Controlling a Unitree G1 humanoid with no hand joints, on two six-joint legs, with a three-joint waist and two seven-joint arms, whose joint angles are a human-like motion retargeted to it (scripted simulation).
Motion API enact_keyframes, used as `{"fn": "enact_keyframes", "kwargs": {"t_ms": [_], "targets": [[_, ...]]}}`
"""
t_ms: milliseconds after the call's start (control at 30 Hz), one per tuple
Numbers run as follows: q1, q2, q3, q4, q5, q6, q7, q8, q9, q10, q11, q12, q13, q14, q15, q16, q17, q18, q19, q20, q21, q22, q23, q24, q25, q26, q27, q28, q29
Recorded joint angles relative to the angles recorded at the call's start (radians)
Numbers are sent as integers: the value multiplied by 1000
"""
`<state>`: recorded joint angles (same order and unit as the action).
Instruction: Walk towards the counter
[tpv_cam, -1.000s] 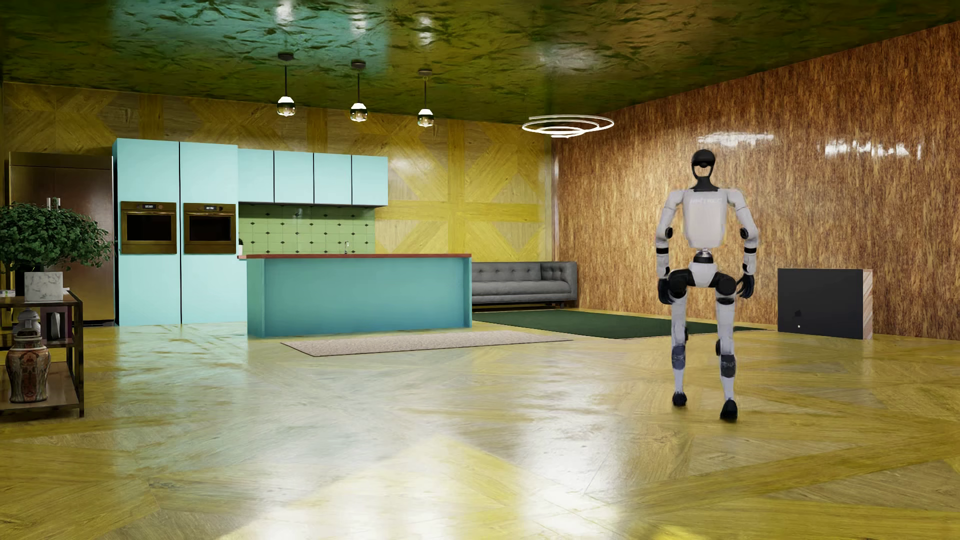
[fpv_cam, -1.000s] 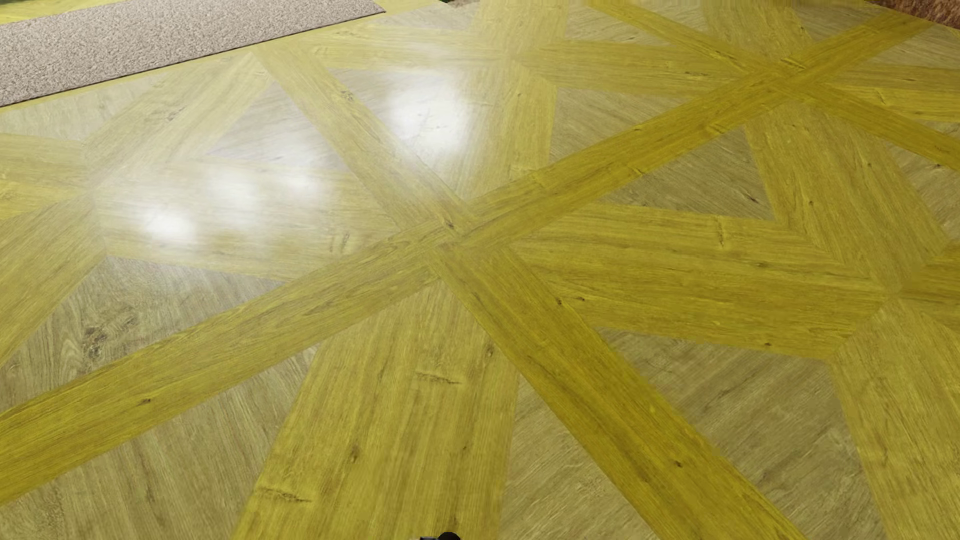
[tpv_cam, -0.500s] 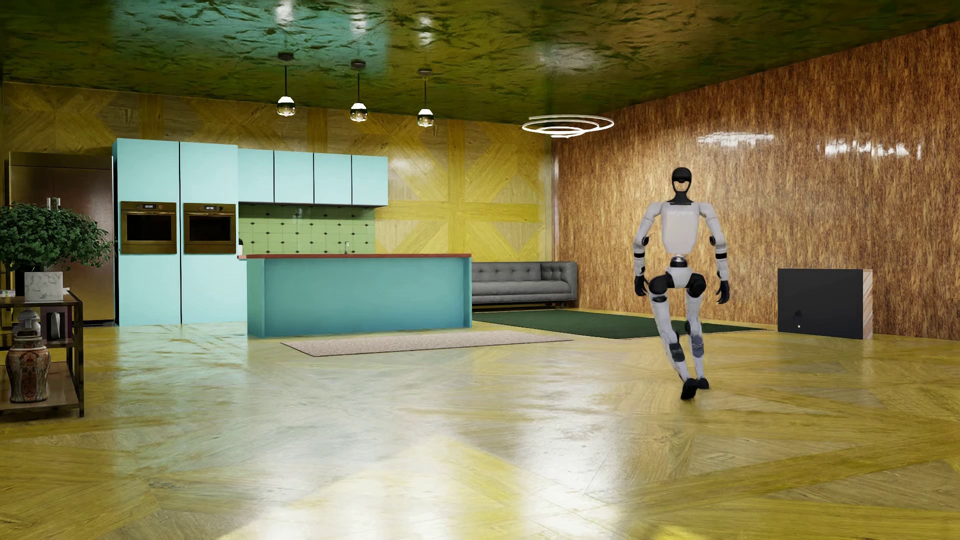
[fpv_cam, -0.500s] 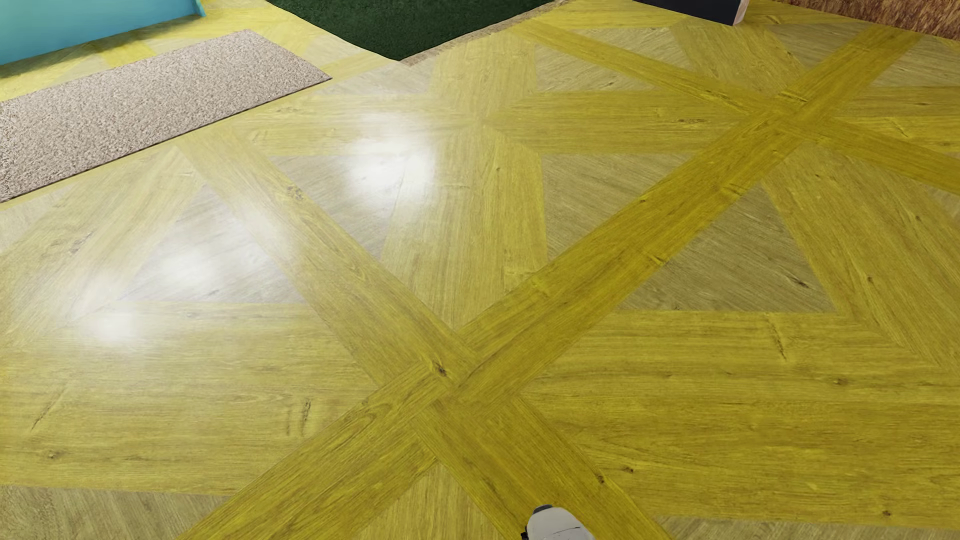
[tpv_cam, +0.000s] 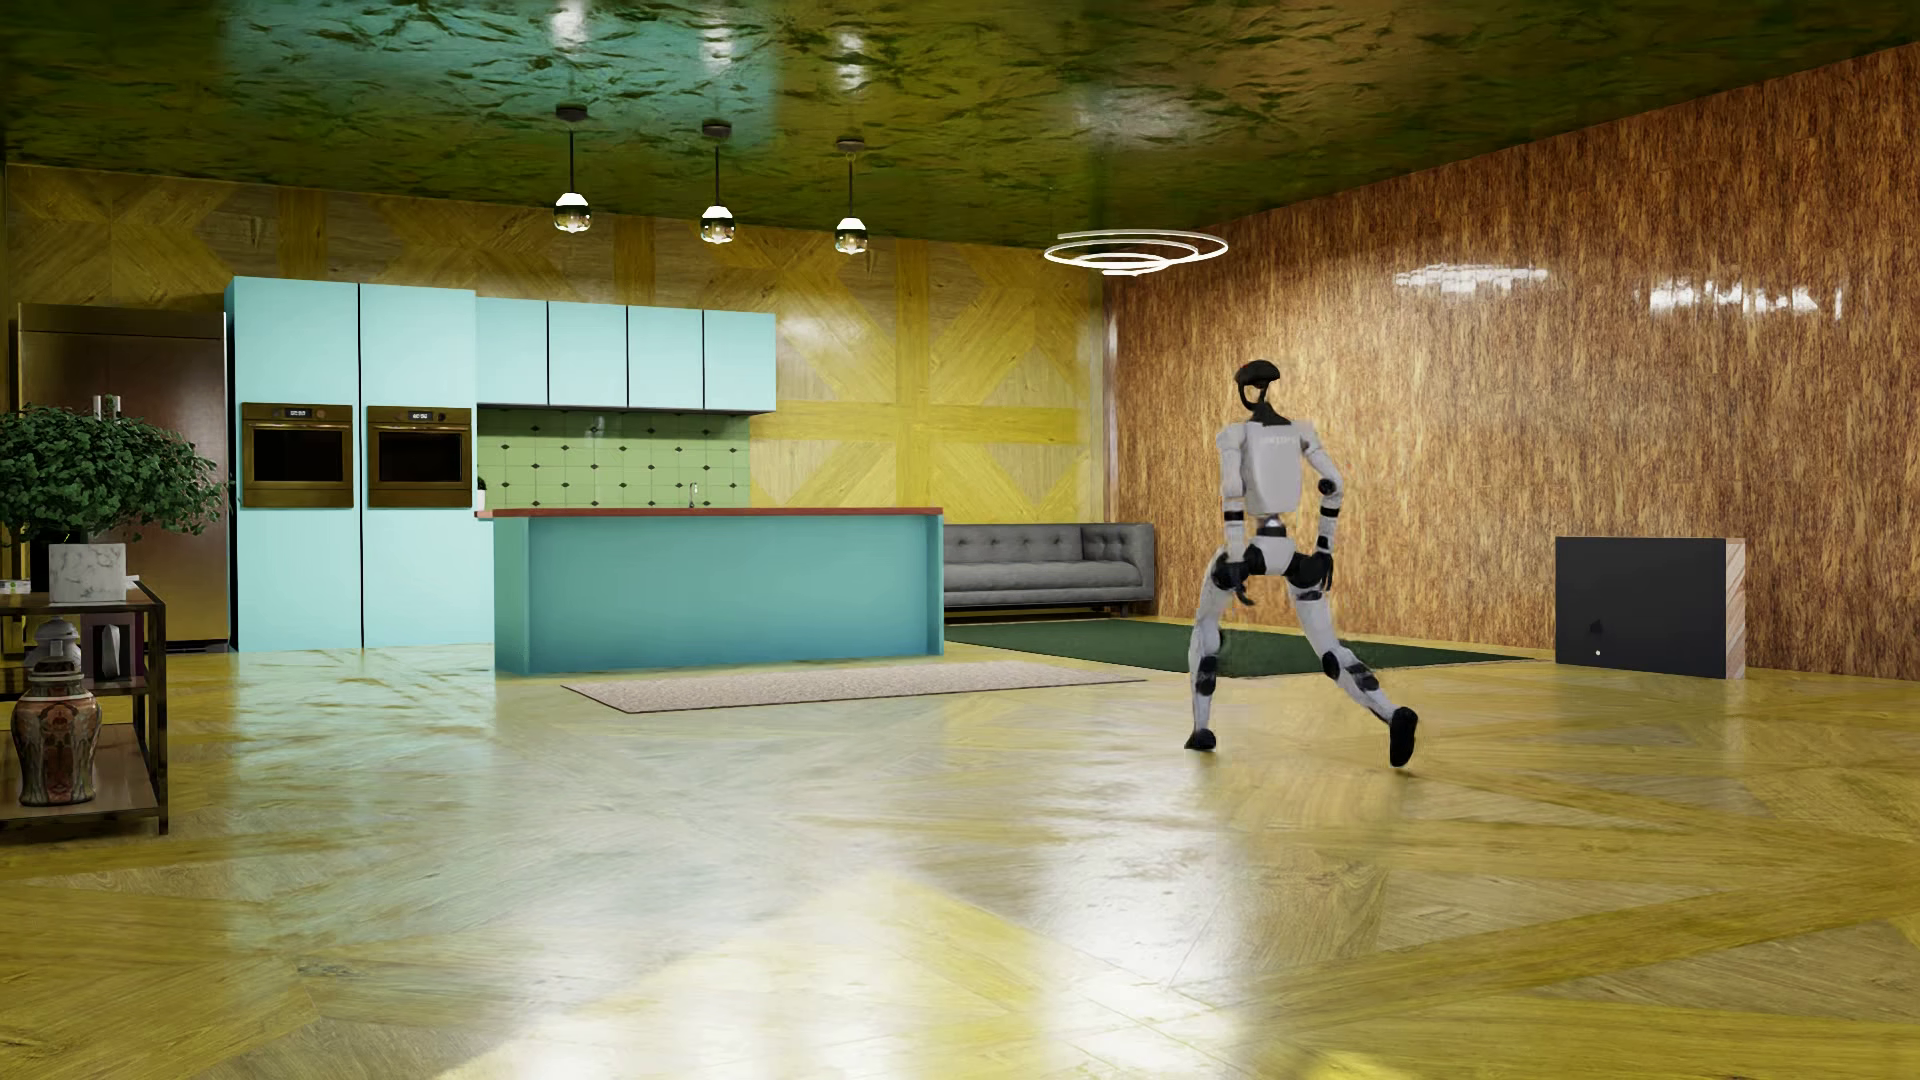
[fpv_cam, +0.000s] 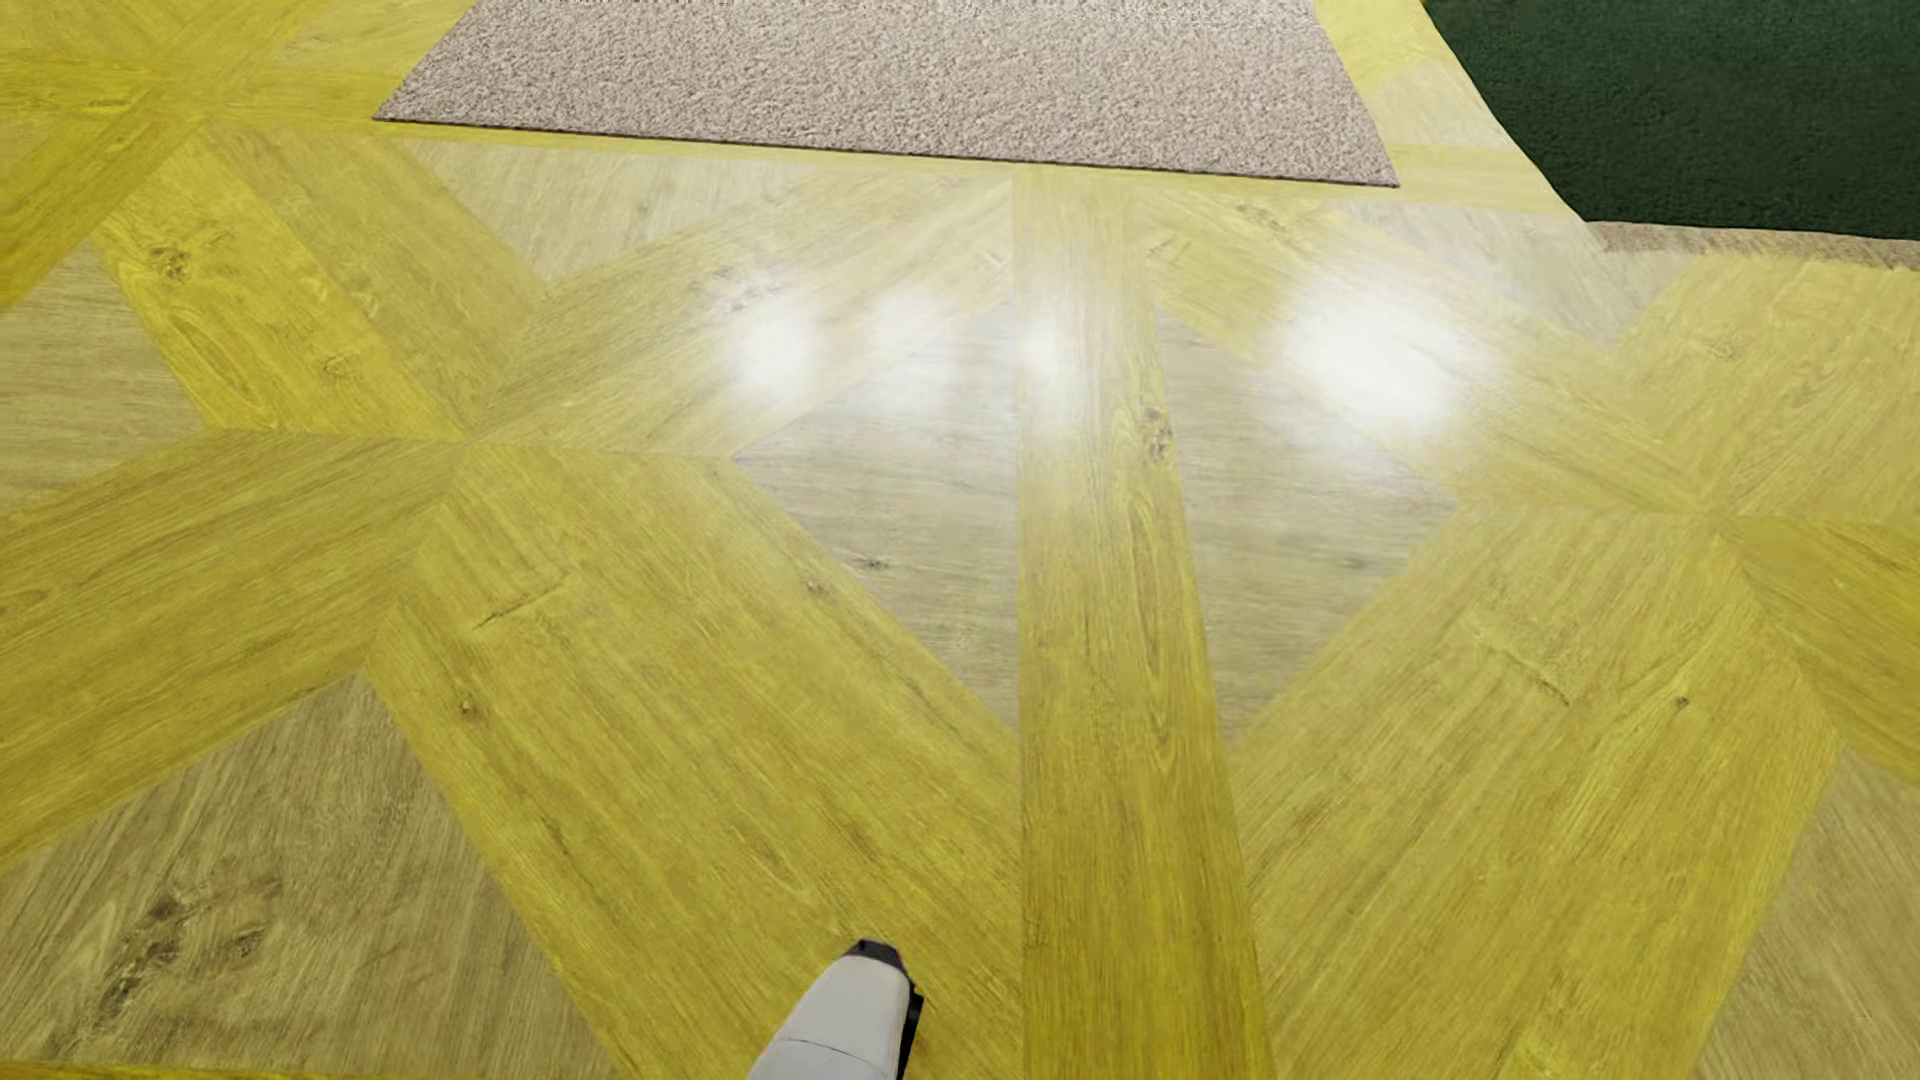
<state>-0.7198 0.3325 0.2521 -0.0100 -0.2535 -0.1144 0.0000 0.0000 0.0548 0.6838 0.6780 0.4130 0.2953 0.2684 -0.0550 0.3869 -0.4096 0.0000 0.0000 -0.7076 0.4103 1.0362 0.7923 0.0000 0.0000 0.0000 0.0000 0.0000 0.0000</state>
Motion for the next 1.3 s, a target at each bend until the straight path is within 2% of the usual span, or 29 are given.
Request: {"fn": "enact_keyframes", "kwargs": {"t_ms": [33, 67, 100, 133, 200, 267, 300, 367, 433, 467, 500, 533, 567, 600, 633, 700, 767, 833, 867, 933, 967, 1000, 1033, 1067, 1100, 1133, 1200, 1233, 1300], "targets": [[15, -51, -30, -51, -4, -22, 0, 0, -1, 64, 126, -13, 7, 3, 137, 0, 12, 0, 0, -31, -4, 24, 34, 0, 0, 0, 0, 0, 0], [61, -137, -65, -98, 10, -26, 0, 0, 4, 98, 292, -27, 9, -38, 193, -1, 17, 0, 0, -32, 11, 23, 63, 0, 0, 0, 0, 0, 0], [139, -231, -106, -150, 17, -30, 0, 0, 17, 95, 459, -42, 5, -74, 140, -7, 19, 0, 0, 2, 33, 10, 78, 0, 0, 0, 0, 0, 0], [237, -327, -148, -196, 49, -22, 0, 0, 39, 75, 623, -71, 5, -104, 9, -15, 23, 0, 0, 27, 43, 1, 90, 0, 0, 0, 0, 0, 0], [464, -543, -252, -239, 99, 6, 0, 0, 45, -41, 653, -129, 28, -247, -174, -4, 33, 0, 0, 52, 72, -119, 92, 0, 0, 0, 0, 0, 0], [715, -659, -373, -199, 146, 50, 0, 0, 70, -167, 423, -177, 51, -390, -204, 4, 33, 0, 0, 147, 76, -252, 85, 0, 0, 0, 0, 0, 0], [809, -705, -427, -182, 138, 62, 0, 0, 66, -216, 260, -212, 64, -471, -190, 7, 32, 0, 0, 182, 72, -301, 78, 0, 0, 0, 0, 0, 0], [936, -773, -502, -150, 105, 70, 0, 0, 44, -266, -84, -296, 80, -604, -150, 14, 32, 0, 0, 223, 58, -382, 66, 0, 0, 0, 0, 0, 0], [1043, -831, -547, -105, 72, 69, 0, 0, 20, -266, -183, -343, 97, -659, -163, 23, 34, 0, 0, 258, 47, -446, 65, 0, 0, 0, 0, 0, 0], [1093, -856, -568, -76, 74, 73, 0, 0, 17, -238, -116, -337, 101, -637, -167, 21, 36, 0, 0, 281, 42, -466, 80, 0, 0, 0, 0, 0, 0], [1115, -885, -581, -49, 90, 89, 0, 0, 5, -173, -12, -321, 100, -565, -126, 10, 38, 0, 0, 298, 44, -464, 110, 0, 0, 0, 0, 0, 0], [1102, -903, -580, -21, 124, 118, 0, 0, -10, -63, 93, -300, 95, -424, -87, -12, 40, 0, 0, 299, 51, -424, 156, 0, 0, 0, 0, 0, 0], [1067, -872, -565, -1, 165, 139, 0, 0, -10, 94, 170, -275, 83, -243, -104, -29, 43, 0, 0, 279, 60, -371, 200, 0, 0, 0, 0, 0, 0], [985, -811, -543, 3, 199, 143, 0, 0, -2, 296, 199, -260, 65, -111, -150, -35, 48, 0, 0, 233, 62, -317, 230, 0, 0, 0, 0, 0, 0], [876, -729, -511, -5, 225, 138, 0, 0, 4, 494, 178, -257, 49, -90, -184, -34, 56, 0, 0, 169, 60, -264, 234, 0, 0, 0, 0, 0, 0], [656, -534, -408, -44, 240, 102, 0, 0, 16, 687, 70, -224, 22, -170, -199, -37, 58, 0, 0, 92, 63, -173, 180, 0, 0, 0, 0, 0, 0], [483, -347, -286, -84, 232, 60, 0, 0, 28, 518, -42, -158, -6, -93, -193, -29, 50, 0, 0, 45, 50, -108, 86, 0, 0, 0, 0, 0, 0], [357, -209, -192, -82, 216, 41, 0, 0, 30, 131, -114, -89, -51, 23, -194, -15, 34, 0, 0, 33, 26, -86, -9, 0, 0, 0, 0, 0, 0], [324, -155, -156, -72, 212, 42, 0, 0, 24, -64, -138, -60, -79, -87, -205, -13, 24, 0, 0, 38, 13, -80, -49, 0, 0, 0, 0, 0, 0], [272, -84, -99, -33, 189, 48, 0, 0, -1, -216, -132, -20, -123, -567, -217, -18, 9, 0, 0, 29, -24, -52, -109, 0, 0, 0, 0, 0, 0], [231, -68, -68, -21, 162, 43, 0, 0, -12, -208, -102, -8, -126, -589, -198, -28, 14, 0, 0, 36, -54, -21, -119, 0, 0, 0, 0, 0, 0], [189, -20, -38, -10, 138, 41, 0, 0, -8, -178, -86, 10, -119, -405, -165, -40, 22, 0, 0, 57, -91, 9, -124, 0, 0, 0, 0, 0, 0], [167, -53, -61, -58, 99, 11, 0, 0, -22, -123, 30, 10, -104, -190, -40, -42, 36, 0, 0, 37, -98, 17, -100, 0, 0, 0, 0, 0, 0], [139, -66, -104, -124, 62, -18, 0, 0, -28, -18, 166, 15, -77, -5, 135, -41, 52, 0, 0, -4, -102, 28, -65, 0, 0, 0, 0, 0, 0], [195, -160, -129, -155, 52, -30, 0, 0, -14, 13, 358, -11, -66, -23, 189, -41, 63, 0, 0, 12, -87, 30, -24, 0, 0, 0, 0, 0, 0], [261, -264, -154, -189, 48, -35, 0, 0, 4, 25, 548, -40, -61, -46, 167, -42, 70, 0, 0, 29, -56, 24, 15, 0, 0, 0, 0, 0, 0], [472, -459, -237, -219, 77, -13, 0, 0, 34, -60, 750, -110, -47, -163, -75, -42, 71, 0, 0, 67, 19, -21, 83, 0, 0, 0, 0, 0, 0], [580, -532, -302, -211, 102, 10, 0, 0, 39, -111, 728, -134, -20, -235, -150, -36, 68, 0, 0, 104, 39, -75, 99, 0, 0, 0, 0, 0, 0], [771, -646, -422, -171, 132, 53, 0, 0, 47, -210, 491, -191, 36, -378, -190, -4, 54, 0, 0, 141, 54, -222, 108, 0, 0, 0, 0, 0, 0]]}}
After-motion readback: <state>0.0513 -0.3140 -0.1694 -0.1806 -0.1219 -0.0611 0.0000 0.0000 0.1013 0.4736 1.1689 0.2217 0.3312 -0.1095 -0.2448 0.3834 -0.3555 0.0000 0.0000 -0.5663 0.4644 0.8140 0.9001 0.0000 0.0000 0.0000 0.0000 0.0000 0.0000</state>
